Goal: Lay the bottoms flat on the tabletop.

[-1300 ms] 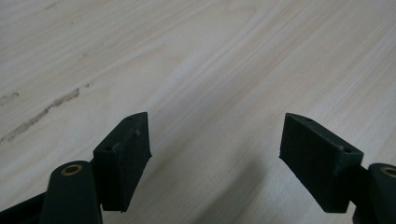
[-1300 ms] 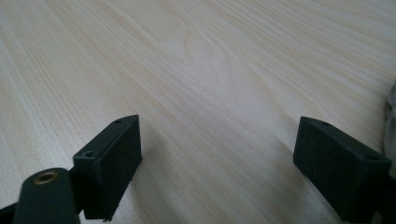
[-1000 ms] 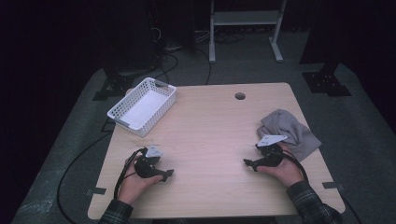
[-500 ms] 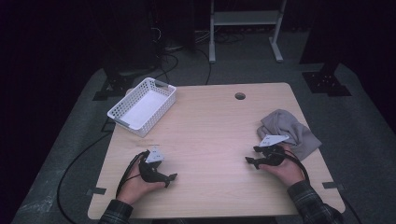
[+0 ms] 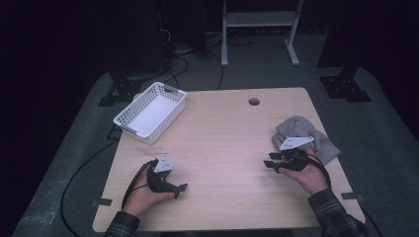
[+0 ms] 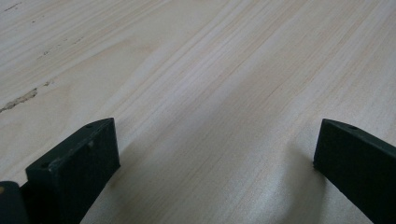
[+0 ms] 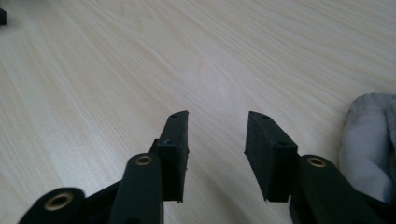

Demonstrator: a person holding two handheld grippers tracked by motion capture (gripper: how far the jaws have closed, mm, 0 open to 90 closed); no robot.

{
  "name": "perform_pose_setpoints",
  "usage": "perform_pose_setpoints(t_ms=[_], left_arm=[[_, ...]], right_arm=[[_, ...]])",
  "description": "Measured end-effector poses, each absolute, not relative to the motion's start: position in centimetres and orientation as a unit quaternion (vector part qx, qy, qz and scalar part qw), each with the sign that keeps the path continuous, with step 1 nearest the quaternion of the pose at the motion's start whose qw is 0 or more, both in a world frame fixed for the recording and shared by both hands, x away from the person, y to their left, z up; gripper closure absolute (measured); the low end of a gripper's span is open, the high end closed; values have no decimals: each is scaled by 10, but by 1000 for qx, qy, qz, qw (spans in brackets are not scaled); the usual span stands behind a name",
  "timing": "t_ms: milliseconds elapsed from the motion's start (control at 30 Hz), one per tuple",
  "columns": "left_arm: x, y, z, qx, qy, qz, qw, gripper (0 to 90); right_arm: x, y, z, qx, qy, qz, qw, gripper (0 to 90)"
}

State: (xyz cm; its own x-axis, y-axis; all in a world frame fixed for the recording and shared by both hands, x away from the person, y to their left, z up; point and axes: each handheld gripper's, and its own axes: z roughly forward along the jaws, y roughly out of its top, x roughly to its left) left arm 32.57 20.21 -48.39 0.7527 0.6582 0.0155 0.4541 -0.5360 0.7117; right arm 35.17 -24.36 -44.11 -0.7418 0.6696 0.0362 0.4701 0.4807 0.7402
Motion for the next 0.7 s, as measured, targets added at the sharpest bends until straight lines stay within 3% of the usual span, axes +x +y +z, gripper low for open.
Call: perform_pose_setpoints(t_ms=[700], left_arm=[[325, 201, -484, 863, 326, 144, 357, 0]], right_arm=[[369, -274, -395, 377, 824, 380, 187, 662]])
